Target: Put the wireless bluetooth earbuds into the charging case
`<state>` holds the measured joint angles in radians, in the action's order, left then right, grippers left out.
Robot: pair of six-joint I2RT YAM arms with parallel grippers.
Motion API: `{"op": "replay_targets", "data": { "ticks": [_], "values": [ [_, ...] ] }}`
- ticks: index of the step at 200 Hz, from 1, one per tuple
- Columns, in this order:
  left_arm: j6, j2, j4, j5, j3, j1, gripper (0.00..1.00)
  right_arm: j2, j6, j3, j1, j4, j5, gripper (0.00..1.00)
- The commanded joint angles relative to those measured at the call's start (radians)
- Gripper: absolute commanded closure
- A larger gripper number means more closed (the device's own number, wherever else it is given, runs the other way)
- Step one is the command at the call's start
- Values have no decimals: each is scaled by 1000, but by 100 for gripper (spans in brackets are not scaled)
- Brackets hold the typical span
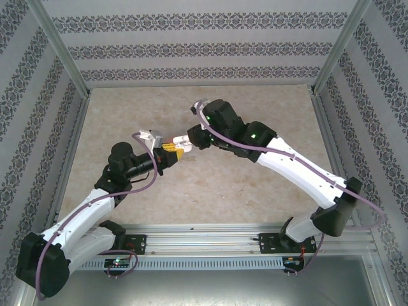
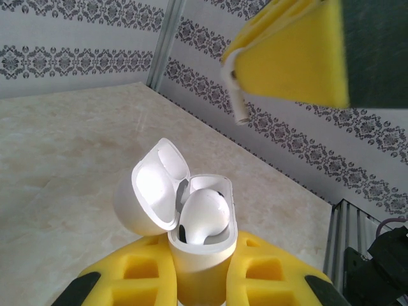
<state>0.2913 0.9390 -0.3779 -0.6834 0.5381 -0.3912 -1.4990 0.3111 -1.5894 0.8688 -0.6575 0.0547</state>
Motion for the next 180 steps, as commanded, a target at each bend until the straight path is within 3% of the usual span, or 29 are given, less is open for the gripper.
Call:
{"op": "replay_targets", "data": {
  "ticks": [1,180],
  "values": [
    [25,2,-59,-42,44,-12,100,-30,-30,-27,16,13,-30,75],
    [32,13,-71,-23,75,-15,100,4,-71,101,42,42,-7,75]
  ]
}}
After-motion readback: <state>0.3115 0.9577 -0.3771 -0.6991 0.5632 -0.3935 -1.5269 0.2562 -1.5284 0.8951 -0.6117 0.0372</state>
